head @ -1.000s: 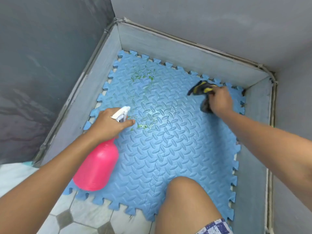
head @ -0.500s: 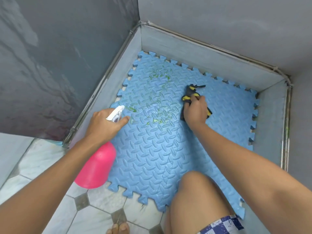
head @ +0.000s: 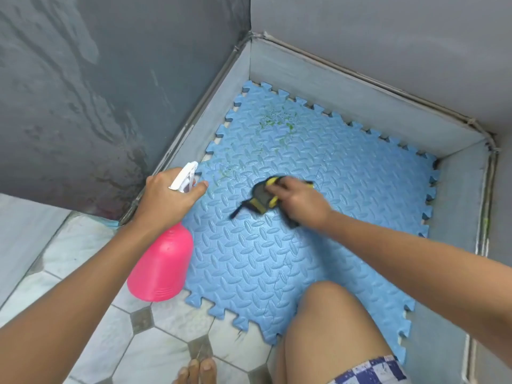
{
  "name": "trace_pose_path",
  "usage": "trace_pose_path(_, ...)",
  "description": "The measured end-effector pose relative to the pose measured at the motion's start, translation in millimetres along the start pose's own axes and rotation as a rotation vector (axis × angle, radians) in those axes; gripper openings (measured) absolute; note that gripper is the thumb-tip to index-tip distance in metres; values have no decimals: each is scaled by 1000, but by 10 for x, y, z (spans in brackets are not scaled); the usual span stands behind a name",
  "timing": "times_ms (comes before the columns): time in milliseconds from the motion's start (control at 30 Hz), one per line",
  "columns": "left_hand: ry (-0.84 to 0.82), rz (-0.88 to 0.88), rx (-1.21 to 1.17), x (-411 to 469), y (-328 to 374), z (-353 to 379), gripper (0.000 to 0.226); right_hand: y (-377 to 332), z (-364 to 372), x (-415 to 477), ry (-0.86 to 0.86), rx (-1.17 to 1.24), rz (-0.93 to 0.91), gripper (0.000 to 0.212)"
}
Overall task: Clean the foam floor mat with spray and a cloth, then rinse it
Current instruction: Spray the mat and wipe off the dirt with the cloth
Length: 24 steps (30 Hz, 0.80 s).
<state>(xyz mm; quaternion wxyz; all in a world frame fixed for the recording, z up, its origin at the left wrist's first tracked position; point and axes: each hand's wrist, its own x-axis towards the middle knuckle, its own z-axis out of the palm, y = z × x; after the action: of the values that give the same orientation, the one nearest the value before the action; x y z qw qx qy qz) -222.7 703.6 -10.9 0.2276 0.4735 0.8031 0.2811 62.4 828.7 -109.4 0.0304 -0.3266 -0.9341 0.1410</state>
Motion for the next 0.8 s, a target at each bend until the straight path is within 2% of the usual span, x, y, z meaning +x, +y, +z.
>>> trace_pose_path(100,-3,-9,17,-5,6,8,51,993,-279,-164,178,-83,524,40)
trace_pose_path(167,-6,-6,15,-5,3,7,50,1346,-373,-273,266,-34,888,34)
trace_pose_path(200,-5,0,16,-7,-8,1,50,1364,-376,-278,278,-12,997,32)
trace_pose_path(267,-5,9,14,-22,-35,-15,50,1157,-307,-200,271,-11,1034,31)
trace_pose_path(333,-6,16,15,-40,-39,-26,51,744,-205,-83,277,-9,886,30)
trace_pose_path(400,-9,8,6,-43,-30,-31,51,230,-74,-8,234,20,638,29)
trace_pose_path(533,-19,-5,6,-38,-9,-31,50,-798,188,1,39,118,104,37)
trace_pose_path(667,-11,-15,2,-40,-14,-86,50,-1103,373,-64,-82,100,-323,45)
trace_pose_path(733,-18,-10,-8,-39,-26,-103,48,-951,348,-18,-103,59,-433,42)
trace_pose_path(800,-19,-7,-12,-38,-33,-94,47,-701,261,94,-69,45,-375,41)
